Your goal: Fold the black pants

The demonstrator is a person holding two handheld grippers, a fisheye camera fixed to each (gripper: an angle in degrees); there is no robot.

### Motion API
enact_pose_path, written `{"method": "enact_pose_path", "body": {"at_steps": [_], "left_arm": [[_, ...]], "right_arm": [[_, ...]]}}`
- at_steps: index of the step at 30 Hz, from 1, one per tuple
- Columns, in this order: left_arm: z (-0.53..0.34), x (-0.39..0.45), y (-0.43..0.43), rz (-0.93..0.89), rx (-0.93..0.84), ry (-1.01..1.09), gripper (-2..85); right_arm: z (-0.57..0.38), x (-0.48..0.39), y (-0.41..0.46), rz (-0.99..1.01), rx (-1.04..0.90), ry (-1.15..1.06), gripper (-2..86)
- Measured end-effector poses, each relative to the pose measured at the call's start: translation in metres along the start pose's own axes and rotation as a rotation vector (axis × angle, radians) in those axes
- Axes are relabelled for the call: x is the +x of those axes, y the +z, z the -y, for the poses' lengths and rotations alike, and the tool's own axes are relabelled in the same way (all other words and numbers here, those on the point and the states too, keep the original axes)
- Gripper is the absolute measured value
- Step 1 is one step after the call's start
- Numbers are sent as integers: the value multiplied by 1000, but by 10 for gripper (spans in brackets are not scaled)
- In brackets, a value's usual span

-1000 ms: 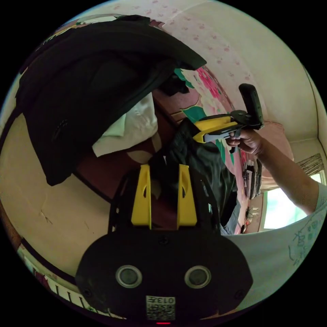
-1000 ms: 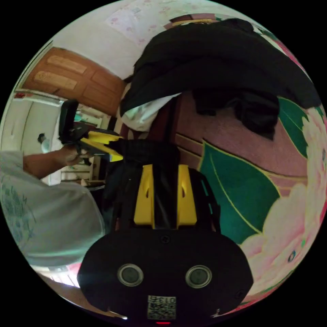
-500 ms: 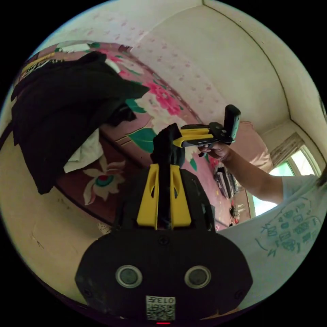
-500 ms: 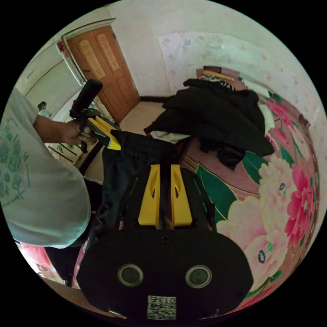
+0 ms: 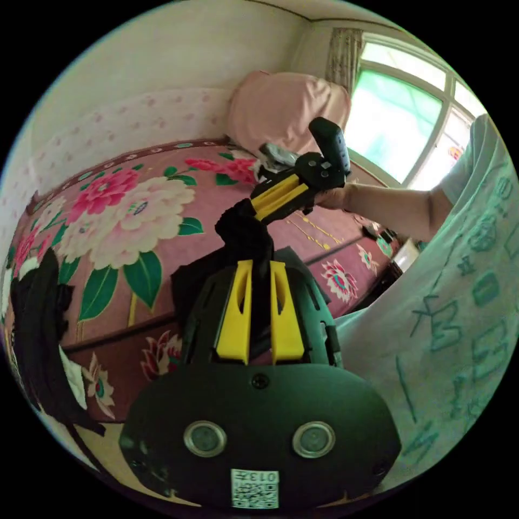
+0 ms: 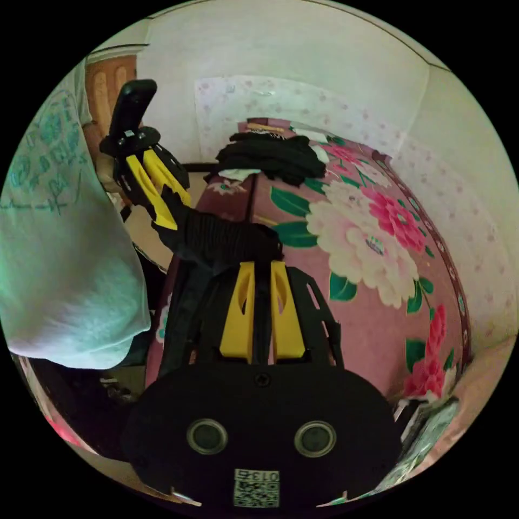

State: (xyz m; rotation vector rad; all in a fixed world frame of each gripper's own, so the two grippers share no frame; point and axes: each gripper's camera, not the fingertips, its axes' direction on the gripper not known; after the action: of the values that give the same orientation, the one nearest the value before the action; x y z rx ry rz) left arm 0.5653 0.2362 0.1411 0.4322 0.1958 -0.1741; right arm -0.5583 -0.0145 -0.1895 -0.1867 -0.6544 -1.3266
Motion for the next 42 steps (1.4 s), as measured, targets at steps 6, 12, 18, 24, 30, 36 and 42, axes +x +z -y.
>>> {"method": "enact_pose_path", "body": {"at_steps": [6,12,18,24,30,36,42], "left_arm": [[69,62,77,-12,-164,218,58],[123,100,124,-86,-286,243,79],[180,119,133,-427,-345,289,99],[227,82,80,-183,-219,191,83],[245,19,90,212,-395,78,80],[275,1,109,146,-494,108,80],[307,-23,59,153,-368,52,92]], "right_arm": [[-127,-44,39,-139,-144,192,40],[-215,-66,70,-171,-258,331,29],[-302,-75,55,-156,-270,566,44],[-343,-103,31,-40,-60,788,58],[-329,-161,97,-47,-183,604,28],[-397,-178,129,-55,-224,688,7],[-437,-169,105,-119,-182,897,32]]}}
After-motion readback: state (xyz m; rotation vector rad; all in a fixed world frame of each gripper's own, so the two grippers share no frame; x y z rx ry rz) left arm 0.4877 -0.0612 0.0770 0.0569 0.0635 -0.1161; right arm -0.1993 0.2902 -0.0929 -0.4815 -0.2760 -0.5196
